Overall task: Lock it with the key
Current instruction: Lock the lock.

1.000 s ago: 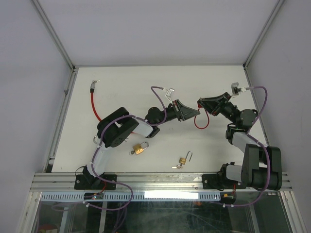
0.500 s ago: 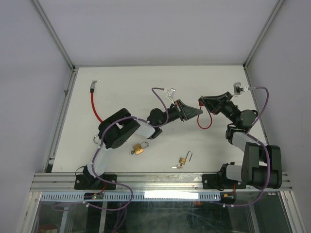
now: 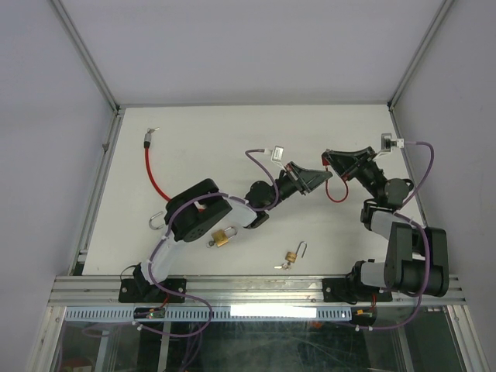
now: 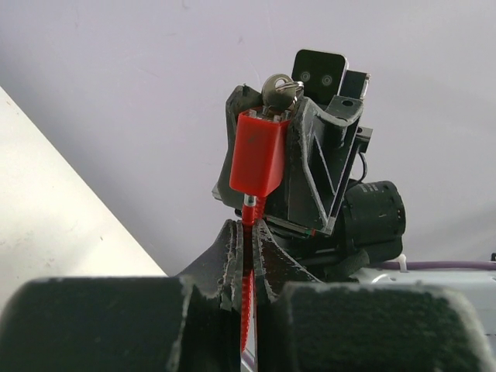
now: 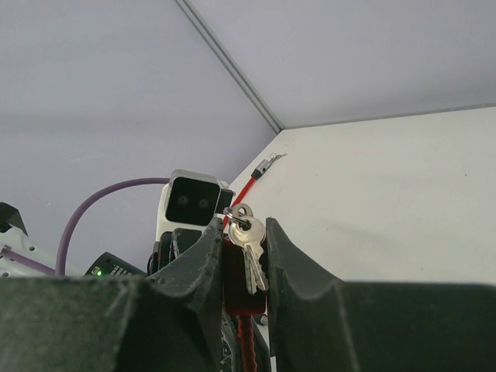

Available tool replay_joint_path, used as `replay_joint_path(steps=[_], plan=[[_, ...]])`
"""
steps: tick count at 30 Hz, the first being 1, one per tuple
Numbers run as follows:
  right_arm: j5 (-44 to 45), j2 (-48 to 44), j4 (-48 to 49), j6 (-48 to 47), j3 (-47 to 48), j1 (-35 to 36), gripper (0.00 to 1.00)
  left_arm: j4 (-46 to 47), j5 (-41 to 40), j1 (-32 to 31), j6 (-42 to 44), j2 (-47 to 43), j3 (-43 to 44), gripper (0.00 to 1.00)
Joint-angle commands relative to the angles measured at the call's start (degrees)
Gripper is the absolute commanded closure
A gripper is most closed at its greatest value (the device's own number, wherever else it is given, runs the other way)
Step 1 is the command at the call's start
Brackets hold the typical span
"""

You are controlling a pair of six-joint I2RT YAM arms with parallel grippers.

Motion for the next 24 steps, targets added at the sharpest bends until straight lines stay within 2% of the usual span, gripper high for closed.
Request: replay_joint_path(steps=[1, 8, 17, 24], plan=[[-5.0, -2.2, 5.1, 2.9, 0.0, 0.6, 1.0, 16.7, -7.0, 0.1, 5.1, 0.6, 4.6, 1.0], [-5.8, -1.9, 5.6, 3.0, 0.3, 0.3, 1.0, 16.7, -6.7, 1.2, 8.1, 1.6, 9.1, 1.0], [-7.3, -3.5, 5.9, 1.2, 0.8, 0.2, 1.0, 16.8, -5.5, 3.1, 10.0, -3.4, 6.1, 1.0], [-7.7, -4.2, 5.4, 0.1, 0.7, 0.2, 1.0, 16.7, -1.8, 2.9, 20.3, -9.8, 3.5, 1.0]])
